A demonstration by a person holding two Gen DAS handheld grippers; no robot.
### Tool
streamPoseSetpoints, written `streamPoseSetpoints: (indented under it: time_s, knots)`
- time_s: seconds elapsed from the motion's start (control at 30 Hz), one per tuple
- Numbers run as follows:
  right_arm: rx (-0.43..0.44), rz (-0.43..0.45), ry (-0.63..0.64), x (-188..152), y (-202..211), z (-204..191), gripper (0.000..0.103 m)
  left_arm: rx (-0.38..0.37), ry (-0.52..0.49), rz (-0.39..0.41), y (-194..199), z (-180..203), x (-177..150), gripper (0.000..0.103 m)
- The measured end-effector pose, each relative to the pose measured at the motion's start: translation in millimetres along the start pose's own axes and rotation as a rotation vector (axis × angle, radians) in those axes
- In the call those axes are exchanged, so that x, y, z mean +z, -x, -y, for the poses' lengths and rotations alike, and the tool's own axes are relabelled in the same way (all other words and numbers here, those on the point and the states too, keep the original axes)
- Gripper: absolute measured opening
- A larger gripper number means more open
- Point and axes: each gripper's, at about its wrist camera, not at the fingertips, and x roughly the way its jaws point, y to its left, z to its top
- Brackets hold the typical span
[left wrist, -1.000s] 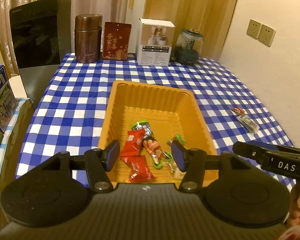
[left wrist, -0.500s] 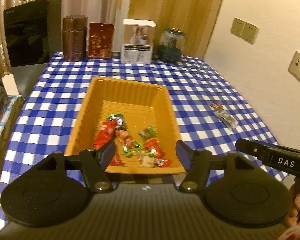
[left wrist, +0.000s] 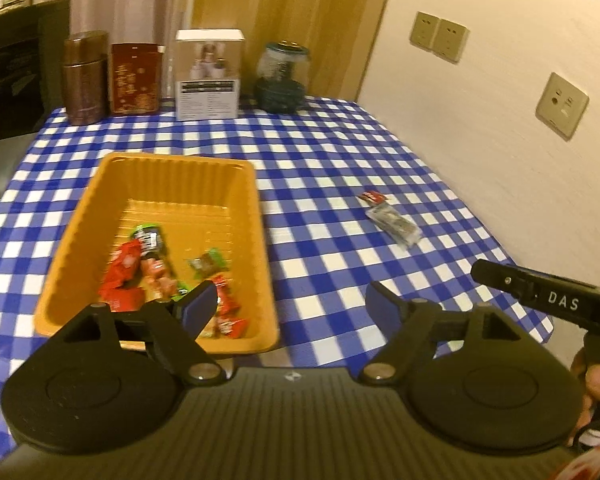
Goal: Organize snacks
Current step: 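Move both tools toward the clear-wrapped bar and red candy on the table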
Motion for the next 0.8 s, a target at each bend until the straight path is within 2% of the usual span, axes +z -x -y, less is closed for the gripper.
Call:
streamPoseSetpoints:
  time_s: [0.4, 0.47, 0.53, 0.6, 0.8]
  knots:
    - [-0.033, -0.028, 0.108, 22, -42, 53, 0.055, -0.048, -0.081, -0.020, -61, 46, 24, 0.085]
    - [-0.030, -0.040, 0.132, 24, -54, 59, 0.057, -0.048, -0.088, -0.021, -74, 51, 29, 0.085]
    - [-0.027, -0.048, 0.147, 27, -67, 65, 0.065, -0.047, -0.088, -0.023, -86, 54, 35, 0.085]
    - [-0.023, -0.056, 0.153, 29, -79, 72, 0.069, -0.045, -0.090, -0.025, -99, 56, 41, 0.086]
    - [0.003, -0.087, 0.190, 37, -121, 85, 0.070, -0.034, -0.104, -0.028, -135, 59, 58, 0.087]
